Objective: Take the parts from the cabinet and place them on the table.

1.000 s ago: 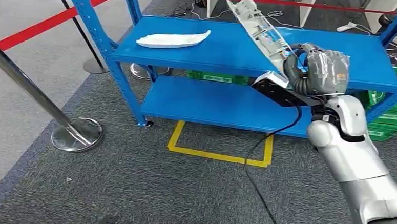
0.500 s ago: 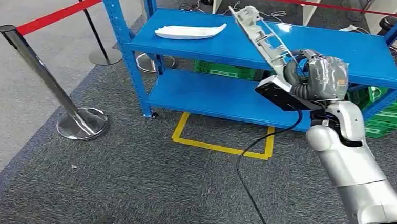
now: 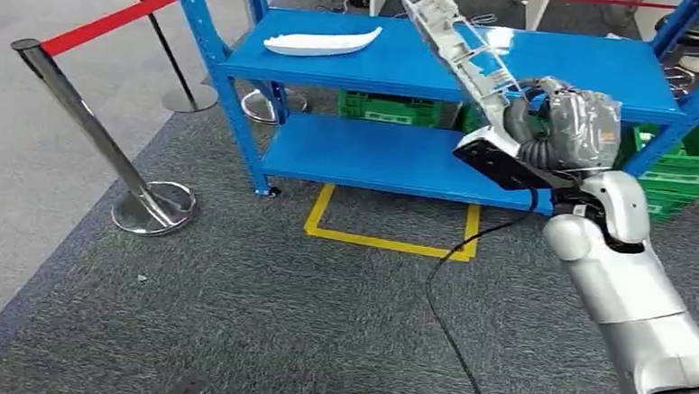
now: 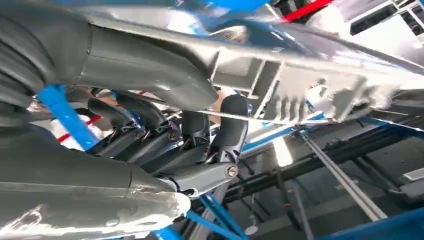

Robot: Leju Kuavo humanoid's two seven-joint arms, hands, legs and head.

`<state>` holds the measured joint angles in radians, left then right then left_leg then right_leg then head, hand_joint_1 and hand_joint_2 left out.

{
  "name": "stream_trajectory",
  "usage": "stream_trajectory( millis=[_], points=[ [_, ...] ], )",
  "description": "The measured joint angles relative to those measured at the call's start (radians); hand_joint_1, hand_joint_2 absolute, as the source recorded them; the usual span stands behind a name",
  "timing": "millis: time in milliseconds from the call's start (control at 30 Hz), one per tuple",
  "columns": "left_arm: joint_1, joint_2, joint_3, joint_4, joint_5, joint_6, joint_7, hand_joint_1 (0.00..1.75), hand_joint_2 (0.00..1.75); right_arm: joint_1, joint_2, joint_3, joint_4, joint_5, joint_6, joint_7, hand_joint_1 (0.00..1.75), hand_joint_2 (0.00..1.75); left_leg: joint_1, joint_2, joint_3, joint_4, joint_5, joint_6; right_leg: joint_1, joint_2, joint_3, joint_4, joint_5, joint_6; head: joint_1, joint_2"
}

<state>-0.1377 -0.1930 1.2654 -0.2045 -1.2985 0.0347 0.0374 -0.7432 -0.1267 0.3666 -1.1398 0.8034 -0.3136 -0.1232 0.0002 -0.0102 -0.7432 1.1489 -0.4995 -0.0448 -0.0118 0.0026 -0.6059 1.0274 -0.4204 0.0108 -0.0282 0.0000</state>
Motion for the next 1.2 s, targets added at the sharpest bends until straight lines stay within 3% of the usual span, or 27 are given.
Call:
stream_trajectory(
  millis=[33,67,133,167,200,233,267,367,400,433,500,567,600,633,667,700,733,767,867,900,933,1000,1033,1067,1100,1133,1200],
  points=[
    [-0.001,0.0,0.0,0.0,0.0,0.0,0.0,0.0,1.75,0.0,0.0,0.0,0.0,0.0,0.0,0.0,1.75,1.75,0.002,0.0,-0.012,0.078,-0.042,-0.004,0.0,0.0,-0.018,0.0,0.014,0.0,0.0,0.0],
    [-0.001,0.0,0.0,0.0,0.0,0.002,0.0,0.0,1.75,0.0,0.0,0.0,0.0,0.001,0.0,0.0,1.75,1.75,0.004,0.001,-0.013,0.136,-0.049,-0.006,0.0,0.0,-0.036,0.001,0.03,0.0,-0.001,0.0],
    [-0.002,0.0,0.0,0.0,0.0,0.008,0.0,0.0,1.75,0.0,0.0,0.0,0.0,0.004,0.0,0.0,1.75,1.75,0.007,0.001,0.021,0.149,0.017,-0.009,-0.001,-0.001,-0.072,0.002,0.058,0.005,-0.001,0.0],
    [-0.002,0.0,0.0,0.0,0.0,0.008,-0.001,0.0,1.75,-0.001,0.0,-0.001,0.0,0.005,0.0,0.0,1.75,1.75,0.009,0.001,0.058,0.115,0.05,-0.009,-0.002,-0.001,-0.089,0.002,0.072,0.008,0.0,0.0],
    [-0.002,0.0,0.0,0.0,0.0,0.009,-0.002,0.0,1.75,-0.004,0.0,-0.002,0.0,0.007,0.0,0.0,1.75,1.75,0.011,0.001,0.116,0.051,0.057,-0.009,-0.003,0.001,-0.105,0.002,0.086,0.013,-0.001,0.0],
    [-0.004,0.0,0.0,0.0,0.0,0.011,-0.008,0.0,1.75,-0.009,0.0,-0.002,-0.001,0.009,-0.001,0.0,1.75,1.75,0.013,0.001,0.191,-0.034,0.015,-0.007,-0.003,0.003,-0.114,0.002,0.096,0.02,-0.001,0.0],
    [-0.006,0.0,0.0,0.0,0.0,0.012,-0.015,0.0,1.75,-0.013,-0.001,-0.007,-0.003,0.014,-0.002,0.002,1.75,1.75,0.009,0.001,0.267,-0.155,-0.029,0.002,-0.001,0.001,-0.125,0.005,0.103,0.027,0.001,0.0],
    [-0.003,-0.001,0.0,0.0,0.0,0.011,-0.023,0.0,1.75,-0.013,-0.002,-0.006,0.001,0.023,-0.002,0.0,1.75,1.75,-0.002,0.0,0.241,-0.16,-0.009,0.03,-0.009,0.001,-0.125,-0.033,0.156,0.048,-0.004,0.0],
    [0.0,-0.001,0.0,0.0,0.0,0.01,-0.024,0.0,1.75,-0.013,-0.005,-0.006,0.005,0.017,0.004,0.0,1.75,1.75,0.004,0.004,0.238,-0.166,0.009,0.042,-0.012,0.003,-0.134,-0.04,0.163,0.055,-0.004,0.0],
    [0.003,-0.001,0.0,0.0,0.0,0.008,-0.026,0.0,1.75,-0.014,-0.007,-0.008,0.009,0.003,0.013,0.0,1.75,1.75,0.003,0.01,0.229,-0.166,0.018,0.049,-0.011,0.001,-0.146,-0.017,0.129,0.056,-0.001,0.0],
    [0.003,-0.002,0.0,0.0,0.0,0.007,-0.029,0.0,1.75,-0.02,-0.007,-0.012,0.021,-0.031,0.025,-0.002,1.75,1.75,0.001,0.011,0.211,-0.166,0.035,0.058,-0.009,0.002,-0.192,0.135,0.024,0.058,0.01,0.0],
    [0.004,-0.003,0.0,0.0,0.0,0.005,-0.031,0.0,1.75,-0.023,-0.007,-0.018,0.034,-0.045,0.027,-0.007,1.75,1.75,-0.002,0.017,0.194,-0.165,0.05,0.06,-0.006,0.002,-0.229,0.286,-0.047,0.06,0.012,0.0],
    [0.004,-0.003,0.0,0.0,0.0,0.005,-0.031,0.0,1.75,-0.023,-0.007,-0.019,0.039,-0.047,0.027,-0.008,1.75,1.75,-0.003,0.022,0.187,-0.164,0.057,0.06,-0.006,0.001,-0.217,0.297,-0.053,0.059,0.012,0.0],
    [0.005,-0.003,0.0,0.0,0.0,0.005,-0.031,0.0,1.75,-0.024,-0.007,-0.02,0.042,-0.049,0.027,-0.01,1.75,1.75,-0.003,0.028,0.181,-0.164,0.062,0.06,-0.004,0.0,-0.174,0.259,-0.039,0.056,0.012,0.0],
    [0.005,-0.003,0.0,0.0,0.0,0.005,-0.031,0.0,1.75,-0.027,-0.007,-0.021,0.045,-0.05,0.027,-0.01,1.75,1.75,-0.004,0.034,0.176,-0.162,0.065,0.058,-0.002,-0.005,-0.115,0.179,-0.015,0.052,0.013,0.0],
    [0.004,-0.004,0.0,0.0,0.0,0.005,-0.031,0.0,1.75,-0.032,-0.007,-0.021,0.047,-0.05,0.027,-0.01,1.75,1.75,-0.004,0.04,0.174,-0.16,0.067,0.056,0.002,-0.022,-0.047,0.087,0.009,0.046,0.012,0.0],
    [0.004,-0.006,0.0,0.0,0.0,0.005,-0.032,0.0,1.75,-0.038,-0.007,-0.022,0.047,-0.05,0.028,-0.011,1.75,1.75,-0.005,0.047,0.173,-0.156,0.068,0.054,0.009,-0.06,-0.003,0.01,-0.003,0.041,0.013,0.0],
    [0.004,-0.006,0.0,0.0,0.0,0.005,-0.032,0.0,1.75,-0.043,-0.005,-0.022,0.048,-0.05,0.028,-0.012,1.75,1.75,-0.012,0.051,0.167,-0.152,0.07,0.048,0.018,-0.07,0.007,-0.004,-0.002,0.033,0.011,0.0],
    [0.005,-0.01,0.0,0.0,0.0,0.003,-0.032,0.0,1.75,-0.05,-0.004,-0.026,0.054,-0.049,0.028,-0.013,1.75,1.75,-0.01,0.076,0.164,-0.155,0.078,0.035,0.02,-0.035,-0.008,-0.001,0.01,0.017,0.011,0.0],
    [0.003,-0.01,0.0,0.0,0.0,0.003,-0.032,0.0,1.75,-0.051,-0.004,-0.027,0.054,-0.049,0.028,-0.013,1.75,1.75,-0.012,0.084,0.163,-0.154,0.076,0.03,0.013,-0.025,-0.008,-0.009,0.018,0.011,0.011,0.0],
    [0.003,-0.01,0.0,0.0,0.0,0.003,-0.034,0.0,1.75,-0.052,-0.004,-0.027,0.055,-0.049,0.027,-0.013,1.75,1.75,-0.01,0.065,0.158,-0.144,0.058,0.022,0.009,-0.018,-0.009,-0.012,0.024,0.008,0.01,0.0],
    [0.002,-0.01,0.0,0.0,0.0,0.003,-0.036,0.0,1.75,-0.056,-0.002,-0.027,0.056,-0.049,0.027,-0.013,1.75,1.75,-0.005,0.025,0.103,-0.017,-0.028,0.01,0.003,-0.001,-0.024,-0.013,0.036,-0.002,0.009,0.0],
    [0.002,-0.01,0.0,0.0,0.0,0.003,-0.036,0.0,1.75,-0.055,-0.002,-0.027,0.056,-0.049,0.027,-0.013,1.75,1.75,-0.003,0.021,0.063,0.071,-0.068,0.007,0.002,0.01,-0.032,-0.013,0.042,-0.002,0.01,0.0],
    [0.003,-0.01,0.0,0.0,0.0,0.003,-0.036,0.0,1.75,-0.054,-0.002,-0.027,0.058,-0.049,0.027,-0.013,1.75,1.75,-0.001,0.02,0.034,0.136,-0.091,0.004,0.002,0.021,-0.039,-0.012,0.047,0.0,0.009,0.0],
    [0.003,-0.01,0.0,0.0,0.0,0.003,-0.036,0.0,1.75,-0.054,-0.002,-0.027,0.061,-0.049,0.027,-0.013,1.75,1.75,0.0,0.019,0.025,0.157,-0.089,0.004,0.0,0.034,-0.045,-0.012,0.052,0.002,0.01,0.0],
    [0.002,-0.01,0.0,0.0,0.0,0.003,-0.036,0.0,1.75,-0.053,-0.002,-0.027,0.063,-0.049,0.027,-0.012,1.75,1.75,0.001,0.019,0.039,0.134,-0.064,0.003,-0.001,0.046,-0.05,-0.012,0.057,0.006,0.01,0.0],
    [0.002,-0.009,0.0,0.0,0.0,0.003,-0.036,0.0,1.75,-0.053,-0.002,-0.027,0.063,-0.049,0.027,-0.012,1.75,1.75,0.006,0.003,0.116,-0.007,0.015,0.004,-0.006,0.072,-0.058,-0.012,0.066,0.016,0.01,0.0]
  ],
)
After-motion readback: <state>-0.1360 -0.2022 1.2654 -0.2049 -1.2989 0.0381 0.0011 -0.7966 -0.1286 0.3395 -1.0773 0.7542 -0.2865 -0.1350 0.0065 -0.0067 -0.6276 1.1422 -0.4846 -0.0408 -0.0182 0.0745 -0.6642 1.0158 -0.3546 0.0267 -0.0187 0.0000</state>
